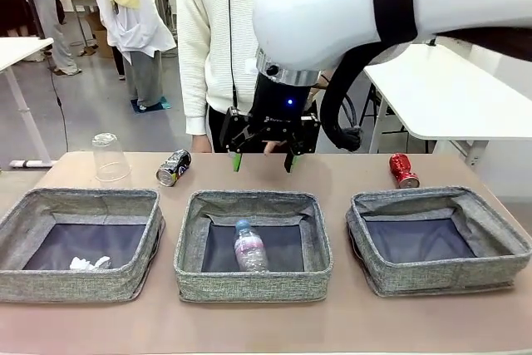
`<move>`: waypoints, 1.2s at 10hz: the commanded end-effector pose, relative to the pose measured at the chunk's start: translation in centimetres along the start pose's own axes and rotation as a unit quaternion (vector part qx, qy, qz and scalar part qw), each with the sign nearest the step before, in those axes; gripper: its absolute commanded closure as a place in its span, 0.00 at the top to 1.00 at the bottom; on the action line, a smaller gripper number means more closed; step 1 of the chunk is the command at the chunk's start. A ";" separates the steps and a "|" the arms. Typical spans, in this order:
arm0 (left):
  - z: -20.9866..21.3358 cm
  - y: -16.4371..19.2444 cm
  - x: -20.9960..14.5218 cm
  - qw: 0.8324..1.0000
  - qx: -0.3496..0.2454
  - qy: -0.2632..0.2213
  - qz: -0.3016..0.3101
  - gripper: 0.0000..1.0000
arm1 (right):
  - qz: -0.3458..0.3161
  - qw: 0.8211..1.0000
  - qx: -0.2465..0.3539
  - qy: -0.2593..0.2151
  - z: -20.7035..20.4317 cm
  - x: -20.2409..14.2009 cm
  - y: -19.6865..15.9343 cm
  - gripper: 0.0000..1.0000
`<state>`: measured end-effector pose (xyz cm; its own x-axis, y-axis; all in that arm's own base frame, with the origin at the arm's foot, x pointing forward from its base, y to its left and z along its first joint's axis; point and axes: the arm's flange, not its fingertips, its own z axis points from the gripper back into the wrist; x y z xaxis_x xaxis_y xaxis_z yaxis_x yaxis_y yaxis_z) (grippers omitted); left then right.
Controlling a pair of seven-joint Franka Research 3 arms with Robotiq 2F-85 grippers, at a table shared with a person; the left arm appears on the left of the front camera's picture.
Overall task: Sort the waste into the appropriate baskets.
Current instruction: Place the picked waste into the Fabric basket indicated by the person.
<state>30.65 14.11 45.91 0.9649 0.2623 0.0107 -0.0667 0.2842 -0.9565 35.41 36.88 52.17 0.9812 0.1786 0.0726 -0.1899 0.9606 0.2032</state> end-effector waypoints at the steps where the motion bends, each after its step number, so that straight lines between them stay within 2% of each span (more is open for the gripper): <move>1: 0.1 -0.1 0.0 1.000 -0.009 -0.001 -0.009 1.00 | 0.026 0.985 0.141 0.099 2.1 0.7 -3.5 1.00; 2: 0.1 -0.1 0.0 1.000 -0.009 -0.001 -0.009 1.00 | 0.015 0.968 0.208 0.136 3.9 1.4 -6.9 1.00; 3: 0.1 -0.1 0.0 1.000 -0.009 -0.001 -0.009 1.00 | -0.012 0.940 0.299 0.164 5.7 1.6 -12.0 1.00; 4: 0.1 -0.1 0.0 1.000 -0.009 -0.001 -0.009 1.00 | -0.068 0.931 0.327 0.143 6.9 1.1 -17.2 1.00; 5: 0.1 -0.1 0.0 1.000 -0.009 -0.001 -0.009 1.00 | -0.102 0.911 0.384 0.111 8.0 -0.4 -22.7 1.00; 6: 0.1 -0.1 0.0 1.000 -0.009 -0.001 -0.009 1.00 | -0.130 0.896 0.415 0.092 8.3 -1.9 -26.9 1.00; 7: 0.1 -0.1 0.0 1.000 -0.009 -0.001 -0.009 1.00 | -0.161 0.884 0.433 0.073 8.0 -3.5 -30.8 1.00; 9: 0.1 -0.1 0.0 1.000 -0.009 -0.001 -0.009 1.00 | -0.196 0.861 0.464 0.069 5.4 -6.7 -38.0 1.00; 10: 0.1 -0.1 0.0 1.000 -0.009 -0.001 -0.009 1.00 | -0.229 0.845 0.481 0.053 4.2 -7.9 -39.9 1.00; 12: 0.1 -0.1 0.0 1.000 -0.009 -0.001 -0.009 1.00 | -0.257 0.839 0.479 -0.024 2.8 -9.5 -41.4 1.00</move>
<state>30.63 14.12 45.93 0.9648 0.2629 0.0109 -0.0668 0.2848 -0.9563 34.21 -6.56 45.44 0.9320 -0.1802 -0.3145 0.3578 0.3181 0.8780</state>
